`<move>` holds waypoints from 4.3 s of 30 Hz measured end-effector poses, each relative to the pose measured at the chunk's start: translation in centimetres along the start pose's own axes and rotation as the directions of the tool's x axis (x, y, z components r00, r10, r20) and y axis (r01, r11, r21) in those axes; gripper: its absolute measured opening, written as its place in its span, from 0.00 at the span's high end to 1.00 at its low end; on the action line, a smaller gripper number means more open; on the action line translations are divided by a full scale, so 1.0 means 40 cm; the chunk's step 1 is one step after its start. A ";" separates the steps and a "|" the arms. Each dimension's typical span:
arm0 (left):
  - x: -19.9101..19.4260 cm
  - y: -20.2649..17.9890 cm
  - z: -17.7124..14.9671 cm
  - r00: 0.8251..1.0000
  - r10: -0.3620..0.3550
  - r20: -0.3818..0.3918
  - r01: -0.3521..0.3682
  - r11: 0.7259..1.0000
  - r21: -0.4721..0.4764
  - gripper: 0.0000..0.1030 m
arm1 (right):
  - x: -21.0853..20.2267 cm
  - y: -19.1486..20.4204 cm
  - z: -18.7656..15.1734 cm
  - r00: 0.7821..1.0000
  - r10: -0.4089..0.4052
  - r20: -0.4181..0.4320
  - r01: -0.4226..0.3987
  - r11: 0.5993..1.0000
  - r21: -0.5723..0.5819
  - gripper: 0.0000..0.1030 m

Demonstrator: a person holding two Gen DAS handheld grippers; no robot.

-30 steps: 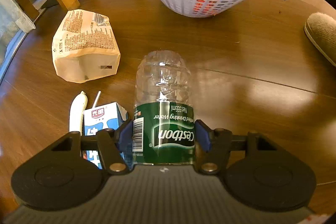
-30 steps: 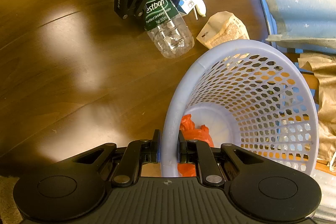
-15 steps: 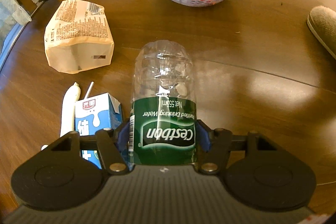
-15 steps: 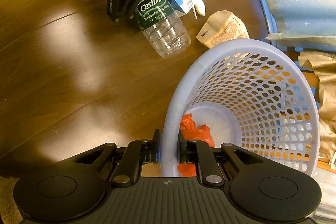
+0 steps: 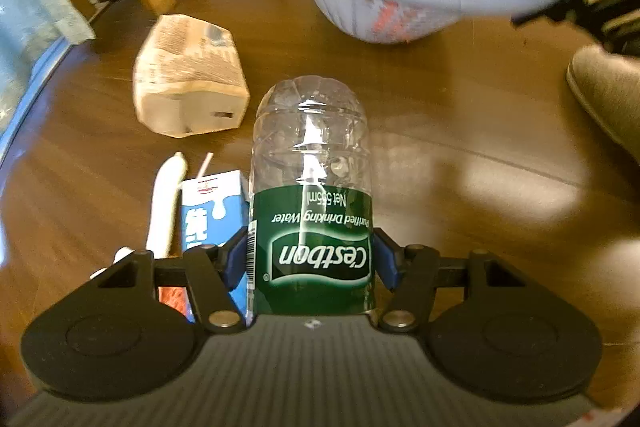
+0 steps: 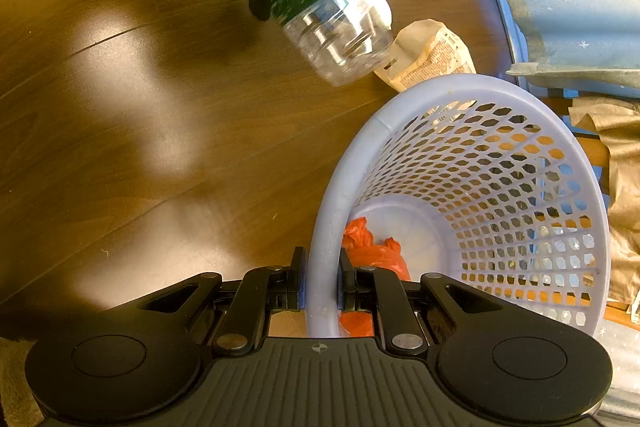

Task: Collect trash
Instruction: 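Carry the water bottle into the basket and open the left gripper, then grasp the white spoon with the left gripper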

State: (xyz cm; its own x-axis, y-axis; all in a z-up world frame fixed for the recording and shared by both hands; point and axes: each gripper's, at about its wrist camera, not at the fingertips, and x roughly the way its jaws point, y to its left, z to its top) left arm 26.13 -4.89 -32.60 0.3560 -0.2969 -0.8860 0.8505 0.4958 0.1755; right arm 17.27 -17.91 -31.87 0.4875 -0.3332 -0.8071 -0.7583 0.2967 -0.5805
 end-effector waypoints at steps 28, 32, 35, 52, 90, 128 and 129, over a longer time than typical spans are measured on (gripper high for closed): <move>-0.225 -0.033 0.434 0.953 -0.175 0.248 0.148 0.982 0.121 0.37 | -0.001 -0.005 -0.009 1.000 0.003 0.007 -0.004 1.000 0.019 0.91; -0.219 -0.020 0.440 0.944 -0.151 0.292 0.138 0.988 0.066 0.27 | 0.001 -0.006 -0.012 1.000 0.009 0.006 -0.009 1.000 0.024 0.91; -0.233 0.009 0.419 0.945 -0.117 0.305 0.113 0.993 0.031 0.27 | 0.001 -0.004 -0.015 1.000 0.010 0.007 -0.010 1.000 0.025 0.90; -0.257 0.169 0.241 0.963 0.061 0.262 -0.025 0.990 -0.138 0.28 | -0.003 -0.007 -0.016 1.000 0.008 0.001 -0.008 0.999 0.034 0.90; -0.049 0.056 -0.285 0.993 0.111 0.042 -0.103 0.982 -0.157 0.38 | 0.001 -0.005 -0.010 1.000 0.009 -0.005 -0.009 1.000 0.028 0.90; 0.010 0.078 -0.313 1.000 -0.004 0.024 0.008 0.987 -0.159 0.71 | -0.005 -0.004 0.015 1.000 0.019 -0.002 -0.019 1.000 0.022 0.90; 0.010 0.079 -0.313 1.000 -0.005 0.025 0.009 0.987 -0.160 0.71 | -0.005 -0.005 0.015 1.000 0.018 -0.001 -0.018 1.000 0.021 0.90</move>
State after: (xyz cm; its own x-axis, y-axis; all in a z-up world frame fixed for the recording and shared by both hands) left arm 24.10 6.78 -37.77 0.3614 -0.3199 -0.8758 0.7810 0.6170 0.0969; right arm 17.58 -17.34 -31.65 0.4728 -0.3290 -0.8175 -0.7579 0.3214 -0.5677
